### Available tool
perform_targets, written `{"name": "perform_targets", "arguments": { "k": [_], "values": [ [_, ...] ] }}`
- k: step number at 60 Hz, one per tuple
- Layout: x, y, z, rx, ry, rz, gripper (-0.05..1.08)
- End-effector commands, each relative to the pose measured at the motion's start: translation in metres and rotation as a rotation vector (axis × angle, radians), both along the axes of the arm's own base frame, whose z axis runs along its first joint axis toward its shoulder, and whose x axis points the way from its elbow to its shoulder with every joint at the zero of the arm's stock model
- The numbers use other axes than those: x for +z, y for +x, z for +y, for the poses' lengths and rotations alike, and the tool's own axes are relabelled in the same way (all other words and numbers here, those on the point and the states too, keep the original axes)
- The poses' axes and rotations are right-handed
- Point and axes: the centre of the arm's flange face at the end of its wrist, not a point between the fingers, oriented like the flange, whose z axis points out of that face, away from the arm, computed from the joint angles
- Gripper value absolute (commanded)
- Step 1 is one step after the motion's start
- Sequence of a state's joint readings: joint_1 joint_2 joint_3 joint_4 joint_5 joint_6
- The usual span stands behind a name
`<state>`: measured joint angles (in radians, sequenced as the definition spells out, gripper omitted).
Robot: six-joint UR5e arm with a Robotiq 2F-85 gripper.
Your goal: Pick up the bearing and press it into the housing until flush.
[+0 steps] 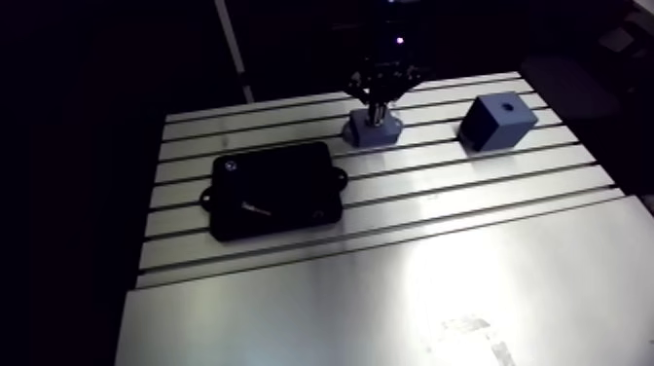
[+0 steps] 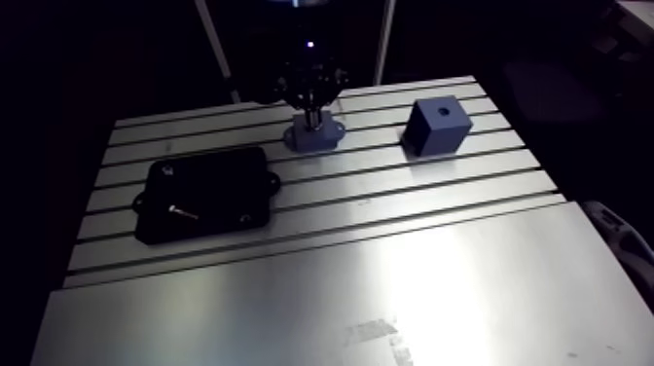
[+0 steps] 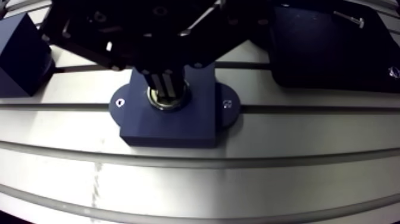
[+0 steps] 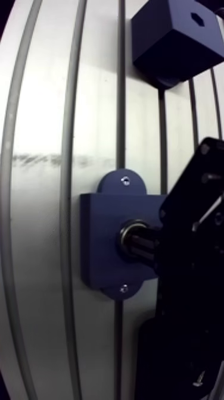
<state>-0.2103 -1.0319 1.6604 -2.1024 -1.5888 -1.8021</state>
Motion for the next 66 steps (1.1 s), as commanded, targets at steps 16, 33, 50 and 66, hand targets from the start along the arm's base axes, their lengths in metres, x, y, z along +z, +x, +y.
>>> {"name": "perform_targets", "arguments": {
  "k": [16,33,50,66],
  "values": [
    [-0.0012,-0.0001,-0.0001,0.003,-0.001,-0.002,1.08],
    [-0.0039,-0.0001,-0.0001,0.003,-0.002,-0.006,1.08],
    [-0.0052,-0.0002,0.0000,0.003,-0.002,-0.008,1.08],
    [-0.0052,-0.0002,0.0000,0.003,-0.002,-0.008,1.08]
  ]
}}
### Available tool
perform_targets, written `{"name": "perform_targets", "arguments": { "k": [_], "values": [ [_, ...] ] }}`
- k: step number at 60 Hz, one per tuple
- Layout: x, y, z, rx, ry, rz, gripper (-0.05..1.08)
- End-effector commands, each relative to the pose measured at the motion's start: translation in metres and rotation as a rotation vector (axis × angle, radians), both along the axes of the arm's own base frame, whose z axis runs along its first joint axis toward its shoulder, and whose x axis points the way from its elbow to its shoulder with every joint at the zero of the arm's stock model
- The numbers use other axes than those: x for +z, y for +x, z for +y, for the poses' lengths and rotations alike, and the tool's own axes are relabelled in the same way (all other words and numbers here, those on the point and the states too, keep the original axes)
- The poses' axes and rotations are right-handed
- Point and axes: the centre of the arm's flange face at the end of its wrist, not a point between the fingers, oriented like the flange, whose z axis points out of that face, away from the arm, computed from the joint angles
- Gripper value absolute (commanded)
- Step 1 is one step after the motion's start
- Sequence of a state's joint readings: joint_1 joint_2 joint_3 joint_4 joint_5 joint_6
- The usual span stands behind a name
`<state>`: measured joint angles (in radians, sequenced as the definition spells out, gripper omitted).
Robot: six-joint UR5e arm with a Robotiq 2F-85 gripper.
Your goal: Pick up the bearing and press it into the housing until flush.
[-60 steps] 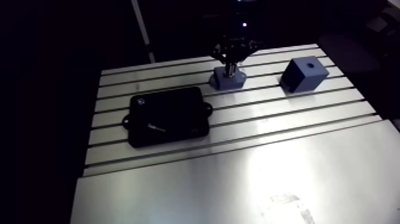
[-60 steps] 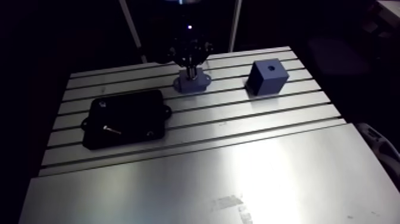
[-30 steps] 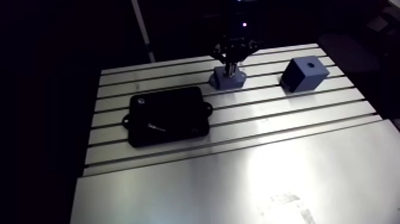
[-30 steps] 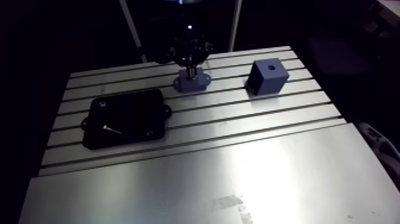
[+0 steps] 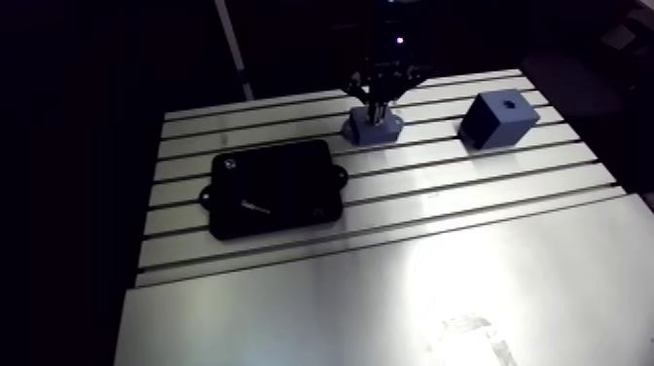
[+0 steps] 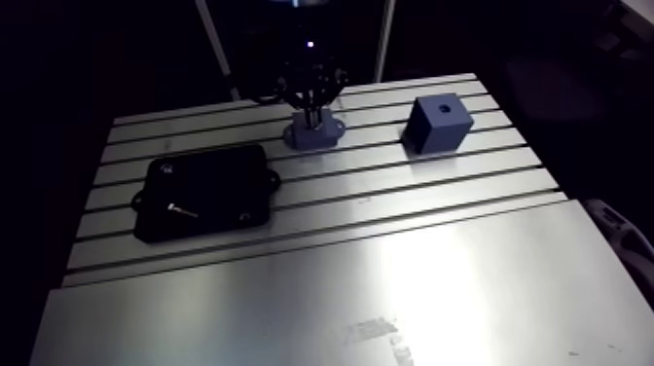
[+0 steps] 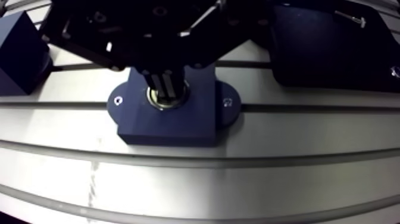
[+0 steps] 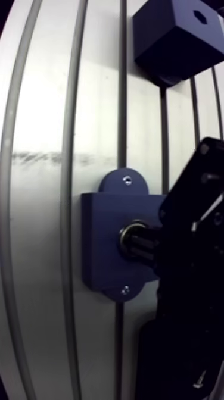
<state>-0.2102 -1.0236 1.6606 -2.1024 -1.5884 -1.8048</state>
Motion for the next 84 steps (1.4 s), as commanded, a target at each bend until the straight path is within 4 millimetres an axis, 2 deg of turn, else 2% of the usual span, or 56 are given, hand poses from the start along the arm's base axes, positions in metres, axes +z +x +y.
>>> {"name": "perform_targets", "arguments": {
  "k": [1,46,57,71,80,81,82,83,84],
  "values": [
    [-0.001,0.000,0.000,0.001,0.000,-0.001,1.08],
    [-0.001,0.001,-0.001,0.020,-0.002,0.002,1.08],
    [0.013,0.001,-0.001,0.018,0.002,0.022,1.08],
    [0.052,0.004,0.000,0.019,0.019,0.080,1.08],
    [0.059,0.006,-0.001,0.020,0.020,0.086,1.07],
    [0.061,0.006,0.000,0.019,0.021,0.090,1.05],
    [0.064,0.006,0.000,0.019,0.021,0.091,0.97],
    [0.064,0.006,0.000,0.019,0.021,0.091,0.97],
    [0.066,0.007,0.000,0.017,0.021,0.088,0.75]
  ]
}}
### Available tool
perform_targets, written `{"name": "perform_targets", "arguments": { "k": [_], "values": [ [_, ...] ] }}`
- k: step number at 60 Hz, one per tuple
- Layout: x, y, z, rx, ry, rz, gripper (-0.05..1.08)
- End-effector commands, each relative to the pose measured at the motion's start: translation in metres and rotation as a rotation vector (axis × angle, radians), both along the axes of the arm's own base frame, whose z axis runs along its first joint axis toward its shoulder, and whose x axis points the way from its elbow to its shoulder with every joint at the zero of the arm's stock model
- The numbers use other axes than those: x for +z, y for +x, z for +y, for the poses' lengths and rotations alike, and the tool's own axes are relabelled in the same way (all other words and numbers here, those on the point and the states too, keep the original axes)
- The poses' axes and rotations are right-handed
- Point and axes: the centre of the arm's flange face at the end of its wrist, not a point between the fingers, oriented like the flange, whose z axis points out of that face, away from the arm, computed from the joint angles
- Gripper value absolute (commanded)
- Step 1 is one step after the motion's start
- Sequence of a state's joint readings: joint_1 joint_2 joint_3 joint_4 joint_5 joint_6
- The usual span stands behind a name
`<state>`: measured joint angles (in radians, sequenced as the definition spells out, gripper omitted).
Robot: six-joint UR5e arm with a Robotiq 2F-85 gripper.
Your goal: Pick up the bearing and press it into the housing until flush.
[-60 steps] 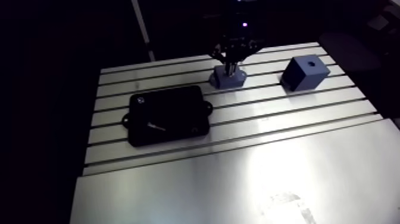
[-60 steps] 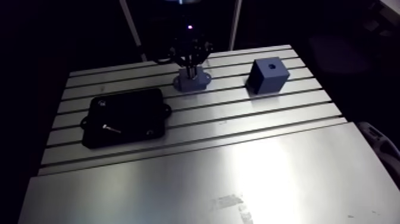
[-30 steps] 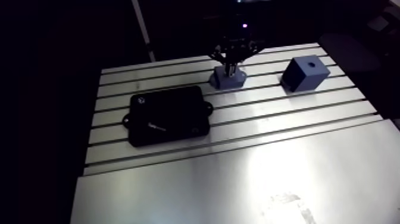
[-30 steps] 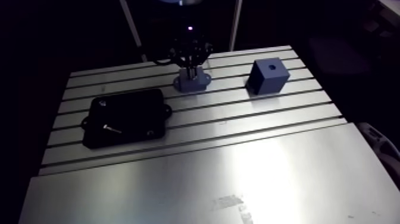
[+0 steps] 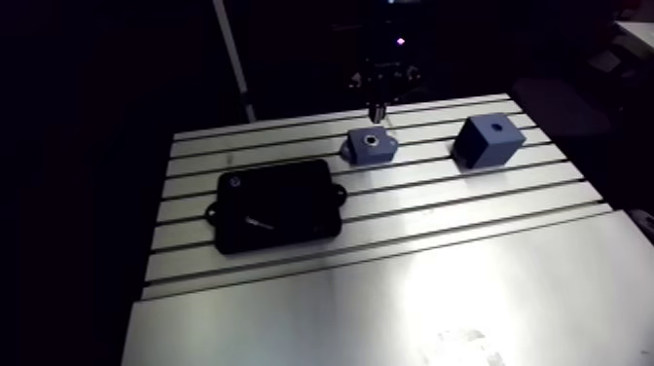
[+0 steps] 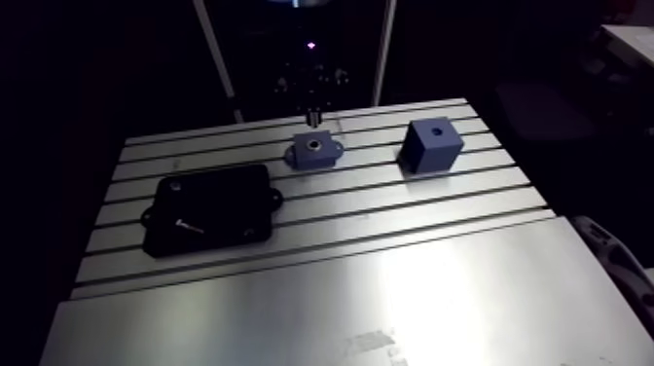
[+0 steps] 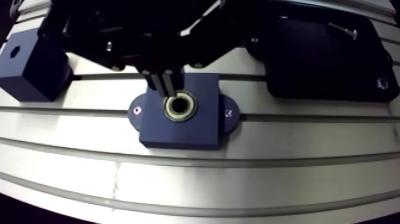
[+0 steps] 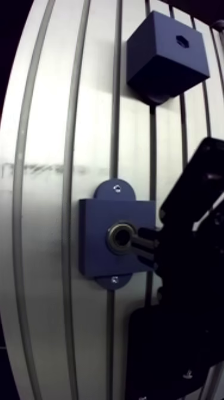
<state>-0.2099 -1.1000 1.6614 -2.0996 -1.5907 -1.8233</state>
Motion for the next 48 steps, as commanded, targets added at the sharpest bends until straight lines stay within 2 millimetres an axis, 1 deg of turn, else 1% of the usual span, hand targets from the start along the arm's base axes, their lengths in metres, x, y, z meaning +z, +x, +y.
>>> {"name": "perform_targets", "arguments": {
  "k": [1,2,3,4,5,6,7,8,9,10,11,12,13,14,15,17,18,19,20,21,22,23,24,25,26,27,28,29,30,31,32,33,34,35,36,38,39,40,41,42,43,44,45,46,47,48],
  "values": [
    [0.019,0.004,0.000,-0.002,0.005,0.018,0.75],
    [0.023,0.005,0.000,-0.002,0.006,0.016,0.37],
    [0.023,0.005,0.000,-0.002,0.006,0.016,0.37],
    [0.031,0.007,0.000,-0.002,0.006,0.018,0.07],
    [0.031,0.007,0.000,-0.002,0.006,0.018,0.07],
    [0.042,0.009,0.000,-0.002,0.008,0.026,0.01],
    [0.042,0.009,0.000,-0.002,0.008,0.026,0.01],
    [0.052,0.011,-0.001,-0.002,0.010,0.038,0.00],
    [0.052,0.011,-0.001,-0.002,0.010,0.038,0.00],
    [0.062,0.012,-0.001,-0.003,0.011,0.049,0.00],
    [0.062,0.012,-0.001,-0.003,0.011,0.049,0.00],
    [0.069,0.013,-0.002,-0.005,0.012,0.050,0.00],
    [0.069,0.013,-0.002,-0.005,0.012,0.050,0.00],
    [0.076,0.015,-0.002,-0.010,0.010,0.042,0.00],
    [0.076,0.015,-0.002,-0.010,0.010,0.042,0.00],
    [0.094,0.021,-0.004,-0.017,0.006,0.015,0.00],
    [0.094,0.021,-0.004,-0.017,0.006,0.015,0.00],
    [0.102,0.024,-0.005,-0.021,0.004,-0.001,0.00],
    [0.102,0.024,-0.005,-0.021,0.004,-0.001,0.00],
    [0.111,0.028,-0.005,-0.026,0.002,-0.018,0.00],
    [0.111,0.028,-0.005,-0.026,0.002,-0.018,0.00],
    [0.120,0.033,-0.006,-0.031,0.004,-0.032,0.00],
    [0.120,0.033,-0.006,-0.031,0.004,-0.032,0.00],
    [0.129,0.038,-0.007,-0.037,0.005,-0.040,0.00],
    [0.129,0.038,-0.007,-0.037,0.005,-0.040,0.00],
    [0.140,0.043,-0.008,-0.042,0.006,-0.043,0.00],
    [0.140,0.043,-0.008,-0.042,0.006,-0.043,0.00],
    [0.150,0.047,-0.009,-0.043,0.006,-0.040,0.00],
    [0.150,0.047,-0.009,-0.043,0.006,-0.040,0.00],
    [0.159,0.051,-0.010,-0.043,0.005,-0.037,0.00],
    [0.159,0.051,-0.010,-0.043,0.005,-0.037,0.00],
    [0.168,0.055,-0.010,-0.044,0.006,-0.034,0.00],
    [0.168,0.055,-0.010,-0.044,0.006,-0.034,0.00],
    [0.177,0.059,-0.011,-0.044,0.007,-0.032,0.00],
    [0.177,0.059,-0.011,-0.044,0.007,-0.032,0.00],
    [0.195,0.069,-0.013,-0.044,0.008,-0.029,0.00],
    [0.195,0.069,-0.013,-0.044,0.008,-0.029,0.00],
    [0.204,0.073,-0.014,-0.044,0.007,-0.028,0.00],
    [0.204,0.073,-0.014,-0.044,0.007,-0.028,0.00],
    [0.211,0.078,-0.016,-0.043,0.008,-0.026,0.00],
    [0.211,0.078,-0.016,-0.043,0.008,-0.026,0.00],
    [0.220,0.082,-0.018,-0.042,0.009,-0.020,0.00],
    [0.220,0.082,-0.018,-0.042,0.009,-0.020,0.00],
    [0.230,0.087,-0.020,-0.040,0.010,-0.008,0.00],
    [0.230,0.087,-0.020,-0.040,0.010,-0.008,0.00],
    [0.241,0.091,-0.021,-0.039,0.013,0.008,0.00]
  ]
}}
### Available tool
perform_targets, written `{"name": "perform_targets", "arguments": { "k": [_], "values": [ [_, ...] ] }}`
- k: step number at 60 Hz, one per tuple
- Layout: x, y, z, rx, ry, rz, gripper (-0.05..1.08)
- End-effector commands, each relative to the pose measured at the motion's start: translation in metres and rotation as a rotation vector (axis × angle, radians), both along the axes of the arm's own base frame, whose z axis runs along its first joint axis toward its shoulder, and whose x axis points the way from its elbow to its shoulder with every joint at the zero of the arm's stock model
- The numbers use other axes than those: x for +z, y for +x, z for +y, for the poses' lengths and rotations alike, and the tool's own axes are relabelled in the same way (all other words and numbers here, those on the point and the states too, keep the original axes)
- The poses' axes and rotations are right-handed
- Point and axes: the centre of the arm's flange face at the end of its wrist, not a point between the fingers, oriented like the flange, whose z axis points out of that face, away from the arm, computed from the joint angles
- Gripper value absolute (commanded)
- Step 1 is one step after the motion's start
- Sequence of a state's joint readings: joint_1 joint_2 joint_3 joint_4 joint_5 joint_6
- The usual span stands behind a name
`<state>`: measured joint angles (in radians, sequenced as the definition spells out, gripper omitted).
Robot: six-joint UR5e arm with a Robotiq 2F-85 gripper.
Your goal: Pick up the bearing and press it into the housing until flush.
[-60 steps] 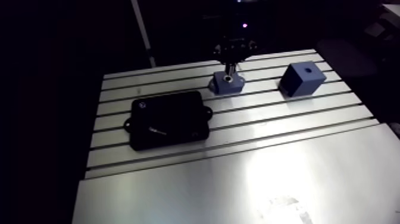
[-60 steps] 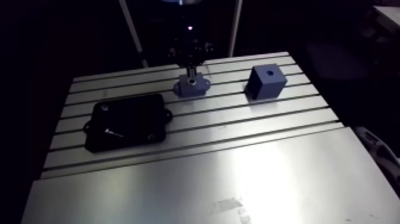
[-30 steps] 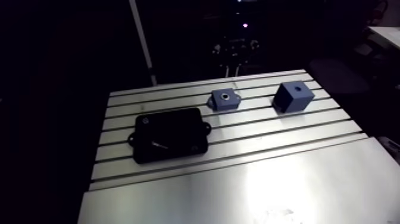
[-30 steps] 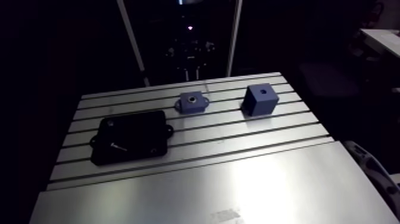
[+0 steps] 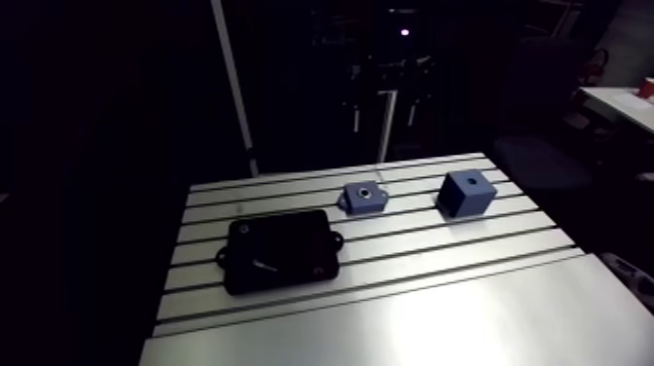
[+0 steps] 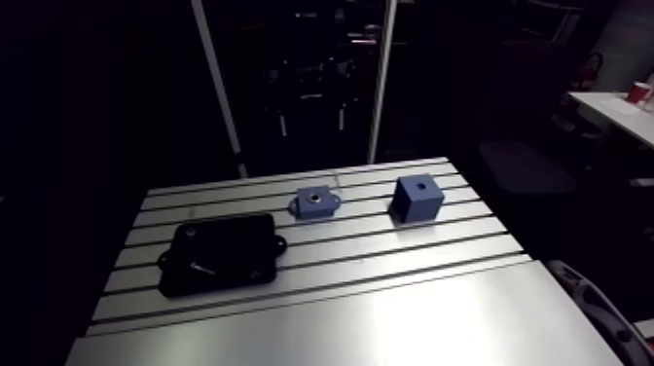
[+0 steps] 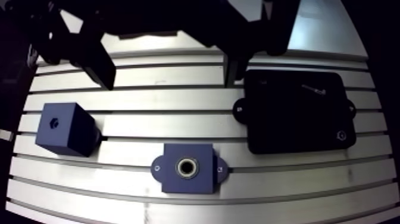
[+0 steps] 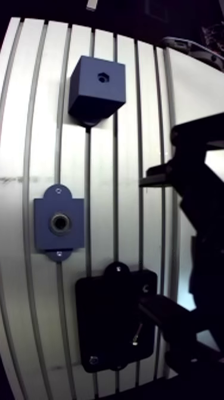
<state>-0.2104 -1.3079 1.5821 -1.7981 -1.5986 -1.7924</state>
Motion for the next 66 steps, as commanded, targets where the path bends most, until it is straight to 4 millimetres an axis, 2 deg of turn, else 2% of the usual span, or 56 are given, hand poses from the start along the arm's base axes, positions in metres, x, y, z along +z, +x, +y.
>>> {"name": "perform_targets", "arguments": {
  "k": [1,5,7,9,20,33,48,66],
  "values": [
    [0.108,0.053,-0.014,-0.008,0.007,0.023,0.00],
    [0.130,0.059,-0.018,-0.003,0.008,0.048,0.00],
    [0.130,0.059,-0.018,-0.003,0.008,0.048,0.00],
    [0.139,0.060,-0.028,0.014,0.002,0.051,0.00],
    [0.157,0.062,-0.052,0.016,0.000,0.042,0.00],
    [0.173,0.065,-0.059,0.014,0.004,0.032,0.00],
    [0.175,0.064,-0.058,0.013,0.002,0.039,0.00],
    [0.169,0.063,-0.056,-0.001,-0.004,0.032,0.00]
  ]
}}
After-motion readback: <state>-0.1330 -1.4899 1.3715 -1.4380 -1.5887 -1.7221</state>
